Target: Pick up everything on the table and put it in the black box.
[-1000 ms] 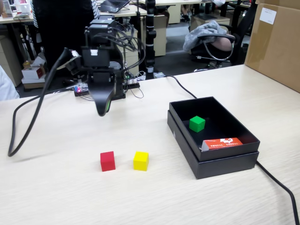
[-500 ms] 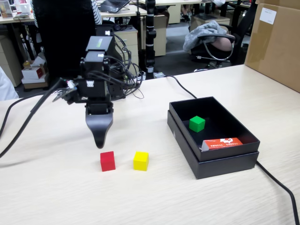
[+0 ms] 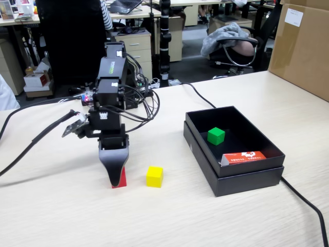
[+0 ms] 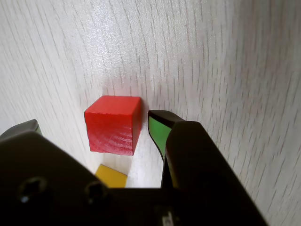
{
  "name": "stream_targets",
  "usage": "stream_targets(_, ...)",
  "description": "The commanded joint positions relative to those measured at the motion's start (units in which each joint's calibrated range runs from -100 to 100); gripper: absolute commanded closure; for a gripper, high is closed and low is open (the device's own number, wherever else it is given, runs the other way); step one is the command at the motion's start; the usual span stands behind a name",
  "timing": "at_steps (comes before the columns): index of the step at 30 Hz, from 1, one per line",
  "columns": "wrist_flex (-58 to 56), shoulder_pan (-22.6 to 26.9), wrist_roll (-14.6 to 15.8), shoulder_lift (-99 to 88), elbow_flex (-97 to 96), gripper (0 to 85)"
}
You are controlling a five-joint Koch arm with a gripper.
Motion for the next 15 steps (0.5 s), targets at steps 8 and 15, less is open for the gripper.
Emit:
stream_targets(8,1.53,0.54,0.2,1.09,4.88,60.4)
stream_targets(15,2.82,0.44,0.0,-0.97,4.7,84.6)
